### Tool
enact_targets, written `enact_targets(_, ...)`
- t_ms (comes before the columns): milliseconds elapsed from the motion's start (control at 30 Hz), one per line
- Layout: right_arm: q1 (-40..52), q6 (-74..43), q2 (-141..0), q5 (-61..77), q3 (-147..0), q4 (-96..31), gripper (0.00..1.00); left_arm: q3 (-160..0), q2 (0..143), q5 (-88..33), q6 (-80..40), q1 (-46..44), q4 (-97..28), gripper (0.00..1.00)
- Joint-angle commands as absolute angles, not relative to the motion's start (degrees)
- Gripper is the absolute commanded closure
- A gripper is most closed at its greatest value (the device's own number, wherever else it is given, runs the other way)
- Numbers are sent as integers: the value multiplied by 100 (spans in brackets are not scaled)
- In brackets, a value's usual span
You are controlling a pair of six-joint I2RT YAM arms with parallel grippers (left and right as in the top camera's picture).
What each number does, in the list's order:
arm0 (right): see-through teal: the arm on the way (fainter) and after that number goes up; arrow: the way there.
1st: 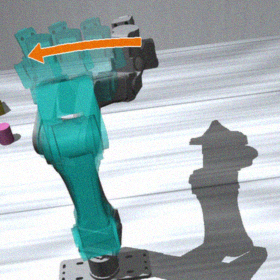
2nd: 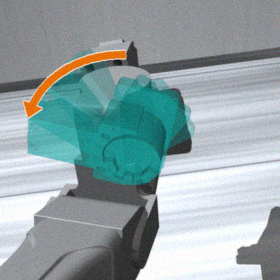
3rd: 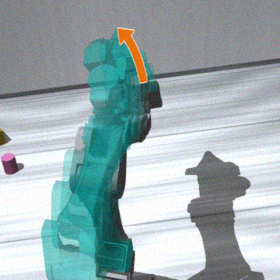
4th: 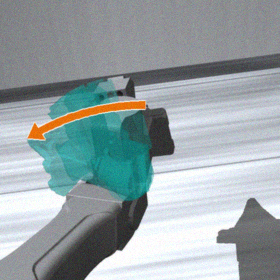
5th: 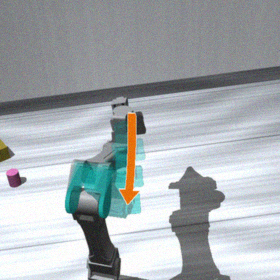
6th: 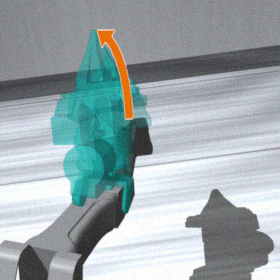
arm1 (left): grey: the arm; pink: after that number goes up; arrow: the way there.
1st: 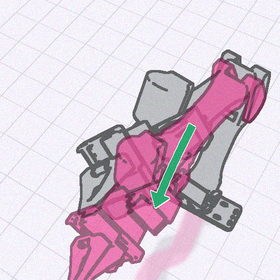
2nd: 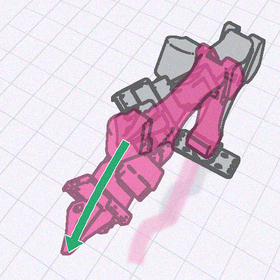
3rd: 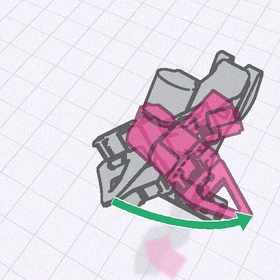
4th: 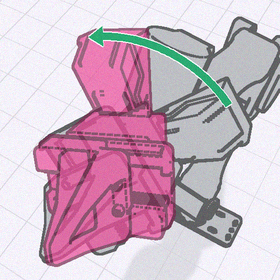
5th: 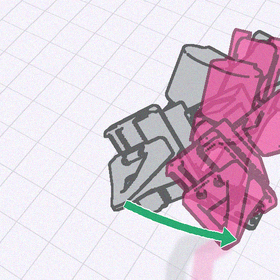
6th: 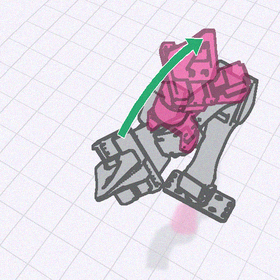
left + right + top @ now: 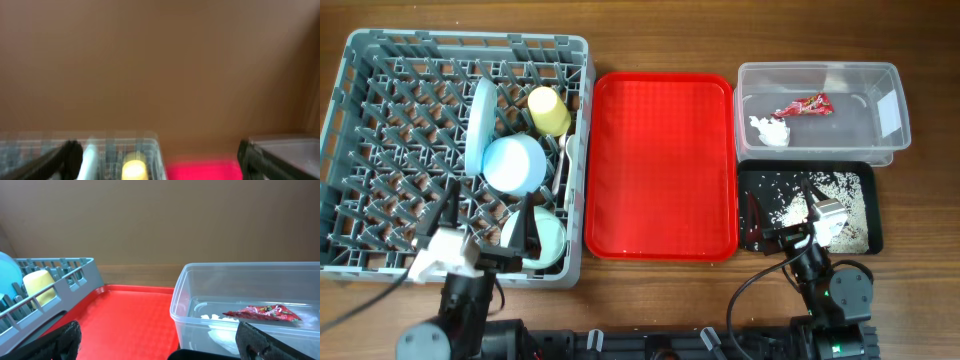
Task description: Sort waste into correct bins and load items into the dishwasher rack
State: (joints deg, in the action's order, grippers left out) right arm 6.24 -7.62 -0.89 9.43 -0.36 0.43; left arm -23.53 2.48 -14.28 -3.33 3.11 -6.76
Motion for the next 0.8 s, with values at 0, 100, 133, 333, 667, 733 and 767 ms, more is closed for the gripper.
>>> enact_targets(0, 657, -801, -27, 1039, -30, 78, 0, -1695, 19, -1874, -377, 366, 484, 0)
enact_targets(100, 657, -803, -27, 1039, -30, 78, 0, -1328, 19, -1929, -480, 360, 738, 0)
enact_targets(133, 657, -803, -27, 1039, -30, 78, 0, -1232, 19, -1922, -523, 360, 740, 0)
enact_targets(333, 657, -803, -27, 1039, -30, 78, 0, -620, 19, -1684, -937, 360, 891, 0)
enact_targets(667, 657, -803, -27, 1039, -30, 78, 0, -34, 19, -537, -2163, 169, 1039, 0)
enact_targets(733, 657, -801, -27, 1039, -30, 78, 0, -34, 19, 32, -2421, -25, 908, 0)
enact_targets(767, 657, -803, -27, 1039, -30, 78, 0, -34, 19, 213, -2475, -86, 875, 0)
